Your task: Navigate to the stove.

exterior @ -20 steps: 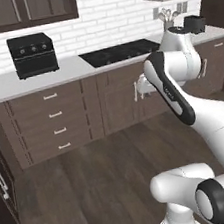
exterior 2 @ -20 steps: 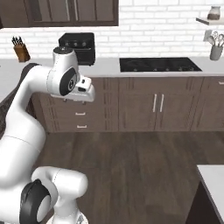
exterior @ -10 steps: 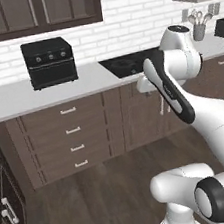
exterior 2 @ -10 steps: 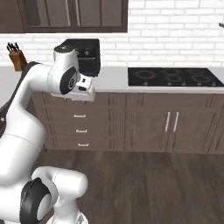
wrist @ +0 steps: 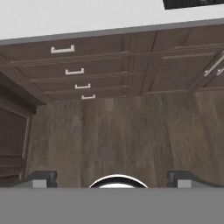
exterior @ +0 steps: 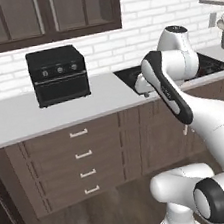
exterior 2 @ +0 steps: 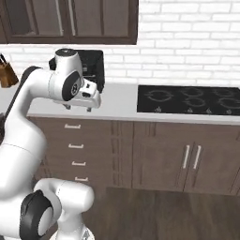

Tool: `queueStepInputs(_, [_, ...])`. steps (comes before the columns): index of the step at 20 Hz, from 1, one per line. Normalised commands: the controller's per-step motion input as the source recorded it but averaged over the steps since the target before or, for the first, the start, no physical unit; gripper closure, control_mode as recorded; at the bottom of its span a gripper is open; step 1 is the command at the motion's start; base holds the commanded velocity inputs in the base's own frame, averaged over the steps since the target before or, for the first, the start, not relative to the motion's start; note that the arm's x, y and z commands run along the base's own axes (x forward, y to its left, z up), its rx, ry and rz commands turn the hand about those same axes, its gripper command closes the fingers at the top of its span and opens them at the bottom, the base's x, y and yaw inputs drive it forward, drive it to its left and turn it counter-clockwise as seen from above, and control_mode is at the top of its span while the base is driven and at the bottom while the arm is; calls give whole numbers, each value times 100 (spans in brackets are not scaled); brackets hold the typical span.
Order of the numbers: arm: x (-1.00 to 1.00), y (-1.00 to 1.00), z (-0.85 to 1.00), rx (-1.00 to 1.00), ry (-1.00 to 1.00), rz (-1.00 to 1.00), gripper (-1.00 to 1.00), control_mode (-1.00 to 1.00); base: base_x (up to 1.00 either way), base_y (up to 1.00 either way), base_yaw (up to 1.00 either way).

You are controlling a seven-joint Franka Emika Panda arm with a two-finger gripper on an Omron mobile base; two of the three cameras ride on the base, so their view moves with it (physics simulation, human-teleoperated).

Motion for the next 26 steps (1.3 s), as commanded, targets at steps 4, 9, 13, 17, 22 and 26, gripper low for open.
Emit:
queueStepInputs(4, [0, 0, 0, 0, 0, 0, -100, 100, 100, -99, 8])
queueStepInputs(9, [0, 0, 0, 0, 0, 0, -100, 100, 95, -97, 9])
queueStepInputs(13, [0, 0, 0, 0, 0, 0, -100, 100, 45, -100, 6])
queueStepInputs(17, [0, 0, 0, 0, 0, 0, -100, 100, 67, -80, 13])
queueStepInputs(22, [0, 0, 0, 0, 0, 0, -100, 100, 71, -27, 18])
queueStepInputs(26, [0, 0, 0, 0, 0, 0, -100, 100, 46, -23, 17])
